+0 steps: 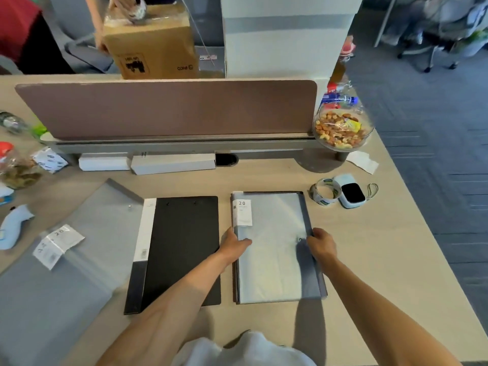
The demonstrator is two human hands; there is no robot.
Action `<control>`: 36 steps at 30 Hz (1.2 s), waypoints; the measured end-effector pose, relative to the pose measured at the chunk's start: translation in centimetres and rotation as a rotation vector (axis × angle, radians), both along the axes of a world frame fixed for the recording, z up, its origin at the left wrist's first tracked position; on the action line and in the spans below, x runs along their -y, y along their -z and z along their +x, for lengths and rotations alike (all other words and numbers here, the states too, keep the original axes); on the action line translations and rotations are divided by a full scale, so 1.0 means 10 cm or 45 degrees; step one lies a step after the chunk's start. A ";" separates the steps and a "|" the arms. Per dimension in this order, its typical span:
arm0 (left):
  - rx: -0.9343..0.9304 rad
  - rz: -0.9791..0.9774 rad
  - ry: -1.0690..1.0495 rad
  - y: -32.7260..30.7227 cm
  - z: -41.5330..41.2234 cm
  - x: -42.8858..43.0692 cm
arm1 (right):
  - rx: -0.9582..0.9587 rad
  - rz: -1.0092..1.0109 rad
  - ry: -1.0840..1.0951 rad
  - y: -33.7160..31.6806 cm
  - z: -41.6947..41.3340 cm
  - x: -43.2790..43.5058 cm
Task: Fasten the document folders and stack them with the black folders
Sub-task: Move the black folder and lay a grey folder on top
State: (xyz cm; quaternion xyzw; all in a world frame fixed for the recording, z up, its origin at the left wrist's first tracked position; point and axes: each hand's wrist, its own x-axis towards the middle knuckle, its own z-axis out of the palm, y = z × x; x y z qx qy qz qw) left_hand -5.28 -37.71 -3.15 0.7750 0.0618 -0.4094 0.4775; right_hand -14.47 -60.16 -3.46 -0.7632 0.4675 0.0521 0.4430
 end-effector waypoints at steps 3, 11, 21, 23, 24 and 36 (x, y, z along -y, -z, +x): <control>-0.043 -0.036 -0.173 -0.03 0.00 0.04 | 0.040 -0.004 -0.001 -0.02 0.01 0.04; -0.188 -0.240 -0.430 0.03 0.00 -0.13 | 0.077 0.156 0.017 -0.05 0.03 -0.04; -0.026 -0.271 -0.569 -0.18 0.17 -1.20 | 0.036 0.320 -0.153 -0.04 0.45 -0.97; 0.005 -0.235 -0.613 -0.20 0.22 -1.47 | 0.039 0.359 -0.196 -0.03 0.55 -1.25; 0.020 -0.205 -0.623 -0.21 0.25 -1.61 | 0.043 0.380 -0.221 -0.02 0.60 -1.38; 0.142 0.038 -0.475 -0.16 0.63 -2.60 | 0.044 0.379 -0.241 0.08 0.96 -2.21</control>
